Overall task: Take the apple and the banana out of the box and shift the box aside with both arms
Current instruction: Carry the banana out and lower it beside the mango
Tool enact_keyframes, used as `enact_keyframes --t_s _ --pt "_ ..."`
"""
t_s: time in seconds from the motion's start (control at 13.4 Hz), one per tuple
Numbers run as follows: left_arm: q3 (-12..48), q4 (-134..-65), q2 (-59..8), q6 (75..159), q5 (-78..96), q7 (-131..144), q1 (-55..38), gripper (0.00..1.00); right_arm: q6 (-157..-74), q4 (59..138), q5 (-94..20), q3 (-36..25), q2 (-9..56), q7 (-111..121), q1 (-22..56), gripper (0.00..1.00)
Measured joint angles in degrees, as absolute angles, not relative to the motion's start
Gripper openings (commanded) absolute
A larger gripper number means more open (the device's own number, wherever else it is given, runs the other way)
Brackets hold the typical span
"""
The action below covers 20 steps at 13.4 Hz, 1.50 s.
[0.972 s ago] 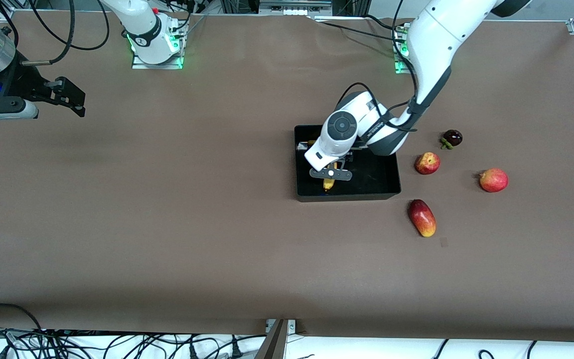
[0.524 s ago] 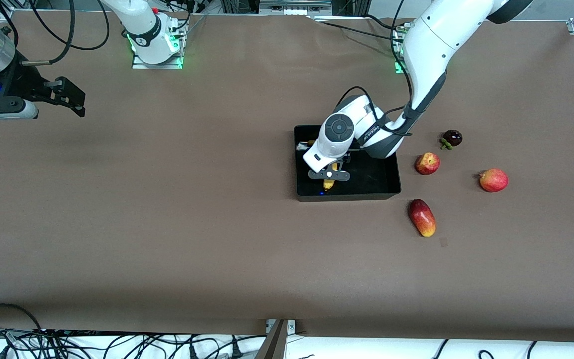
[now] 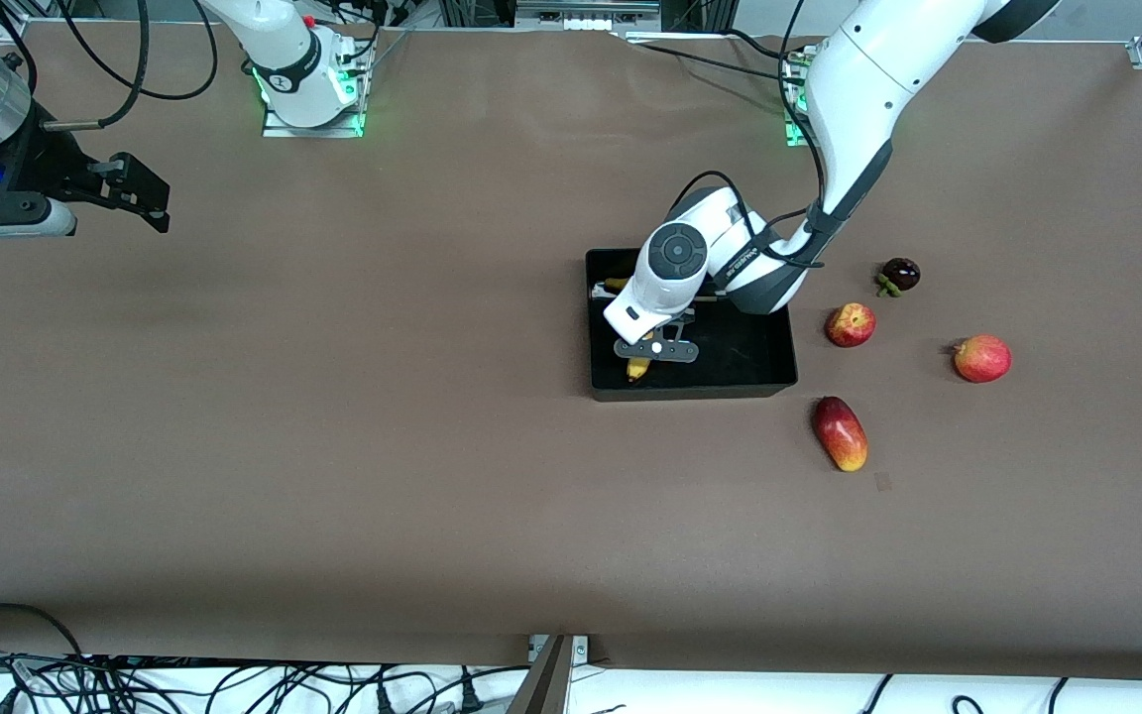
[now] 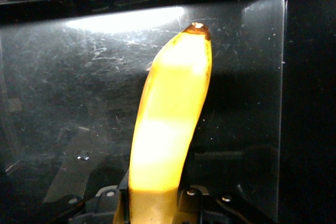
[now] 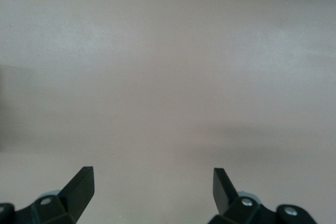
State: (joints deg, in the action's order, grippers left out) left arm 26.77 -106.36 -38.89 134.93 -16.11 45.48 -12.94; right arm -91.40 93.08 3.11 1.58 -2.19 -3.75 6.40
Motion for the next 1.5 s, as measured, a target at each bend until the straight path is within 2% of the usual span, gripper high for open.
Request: enact_keyframes --t_s 0.15,0.6,0.75,1.05,1.35,1.5 --pt "26.7 -105.2 -38.1 131.9 -16.1 45.5 -12.6 0.02 -91.4 93.1 3.1 1.6 -2.2 -3.7 6.4 1.00" --pt "26.7 -95.9 -32.9 112.6 -16.2 41.8 -12.0 0.02 -91.4 93.1 3.1 1.6 -2.2 -3.7 6.4 1.00" --pt "26.7 -92.3 -32.8 107.2 -16.1 39.2 -11.1 0.07 -91.4 93.1 3.1 1.6 -2.2 -3.7 6.4 1.00" --pt "26.2 -85.1 -32.7 95.4 -16.0 23.6 -3.3 0.05 -91.4 93.1 3.1 1.6 -2.2 -3.7 6.4 1.00" --pt "25.3 -84.9 -33.3 94.4 -16.2 13.2 8.8 0.06 -91.4 93.1 3.1 1.6 -2.2 -3.7 6.4 1.00" --pt "25.1 -84.9 -34.8 96.8 -18.1 6.6 14.7 0.05 -91.3 93.1 3.1 1.6 -2.2 -3.7 6.4 1.00"
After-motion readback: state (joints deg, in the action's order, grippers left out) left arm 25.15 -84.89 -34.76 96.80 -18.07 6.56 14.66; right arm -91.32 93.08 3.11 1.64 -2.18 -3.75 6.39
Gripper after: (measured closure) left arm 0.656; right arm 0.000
